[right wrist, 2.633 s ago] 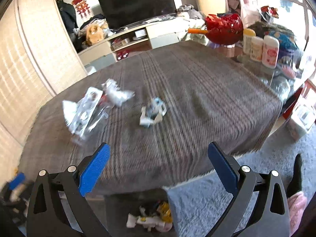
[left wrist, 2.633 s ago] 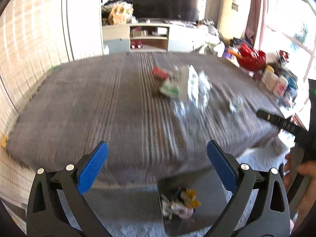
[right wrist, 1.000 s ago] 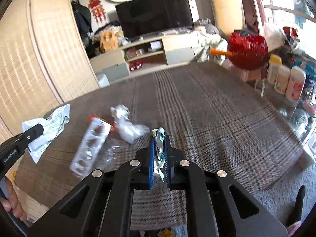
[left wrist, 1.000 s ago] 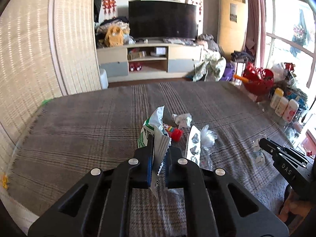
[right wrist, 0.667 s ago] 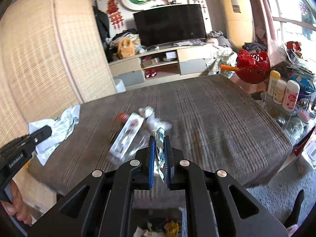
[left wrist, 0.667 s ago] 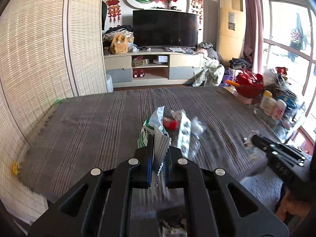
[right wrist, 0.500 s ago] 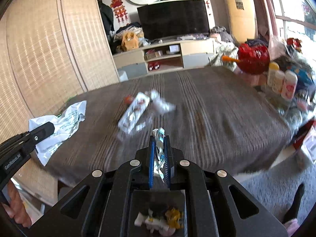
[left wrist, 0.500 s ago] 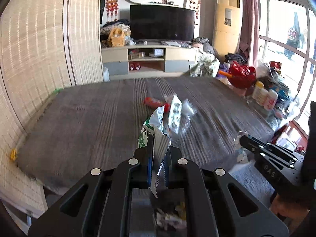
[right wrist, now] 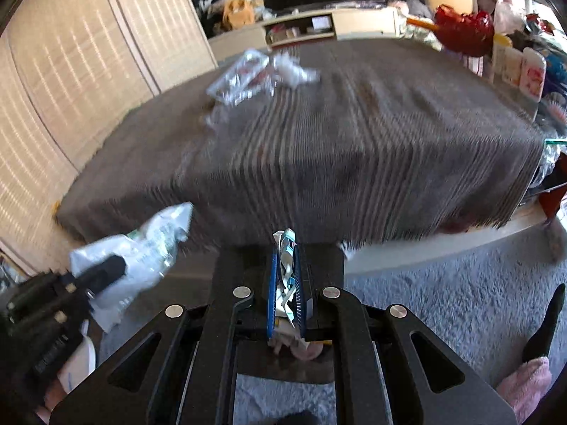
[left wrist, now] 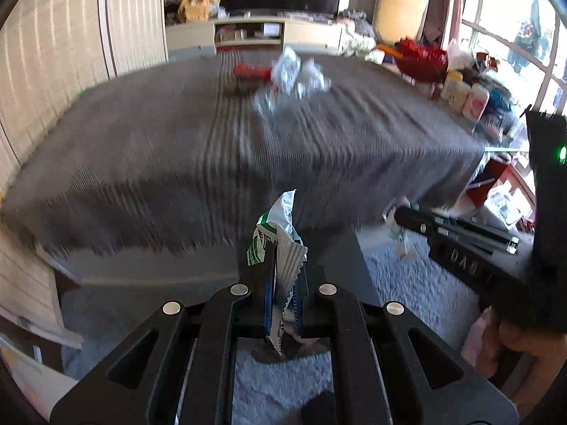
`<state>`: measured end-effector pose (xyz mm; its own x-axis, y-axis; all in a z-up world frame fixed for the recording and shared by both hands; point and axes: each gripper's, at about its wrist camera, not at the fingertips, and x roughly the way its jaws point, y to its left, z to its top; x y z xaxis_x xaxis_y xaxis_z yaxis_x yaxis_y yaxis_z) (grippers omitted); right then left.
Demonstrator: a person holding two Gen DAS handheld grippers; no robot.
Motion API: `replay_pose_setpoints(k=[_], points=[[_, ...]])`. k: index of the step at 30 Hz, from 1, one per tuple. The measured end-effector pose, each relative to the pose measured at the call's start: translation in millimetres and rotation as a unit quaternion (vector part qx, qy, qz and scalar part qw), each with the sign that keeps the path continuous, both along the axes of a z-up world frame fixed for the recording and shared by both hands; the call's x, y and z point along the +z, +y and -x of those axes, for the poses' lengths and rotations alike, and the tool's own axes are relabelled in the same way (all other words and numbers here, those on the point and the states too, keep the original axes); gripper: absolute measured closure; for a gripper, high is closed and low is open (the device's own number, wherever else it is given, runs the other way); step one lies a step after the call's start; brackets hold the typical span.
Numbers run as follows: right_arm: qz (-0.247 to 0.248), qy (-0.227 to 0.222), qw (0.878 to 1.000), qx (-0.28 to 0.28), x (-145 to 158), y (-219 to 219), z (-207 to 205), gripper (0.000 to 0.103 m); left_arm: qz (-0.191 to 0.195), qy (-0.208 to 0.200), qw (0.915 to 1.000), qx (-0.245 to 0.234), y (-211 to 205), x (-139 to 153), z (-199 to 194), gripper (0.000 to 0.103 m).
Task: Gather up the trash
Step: 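Carry the green wrapper and blue-and-white scrap to the grey bin and open both tools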
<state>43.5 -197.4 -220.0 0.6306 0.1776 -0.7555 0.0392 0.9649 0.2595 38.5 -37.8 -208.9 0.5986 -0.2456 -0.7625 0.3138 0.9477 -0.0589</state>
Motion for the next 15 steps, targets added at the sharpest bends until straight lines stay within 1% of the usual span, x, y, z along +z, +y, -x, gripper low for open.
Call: replay_pose_setpoints(k=[3,6,10,12,15], points=[[0.000,0.025,1.000,0.004,-13.8,0.3,-4.9,0.092,-0.005,0.022,0.9997,-0.005,-3.5,-18.7,-2.4,0.095],[-0.017,0.055,0.998,0.007,-32.0,-1.0,-7.5,0.092,-0.014,0.052,0.9984,-0.018,-9.0,-40.8,-5.9,0.095],[-0.023,0.071,0.997,0.009,-41.0,-1.3,-10.2,0.092,-0.004,0.098,0.9948,-0.026,-12.2,-64.4,-16.8,0.095],[-0.023,0.073,0.997,0.010,-43.2,-1.6,-11.9,0.092,0.001,0.114,0.9931,-0.028,-13.1,-75.7,-21.2,0.095],[-0.025,0.075,0.997,0.019,-44.6,0.9,-16.1,0.092,0.002,0.127,0.9915,-0.029,-14.2,-86.9,-24.0,0.095]])
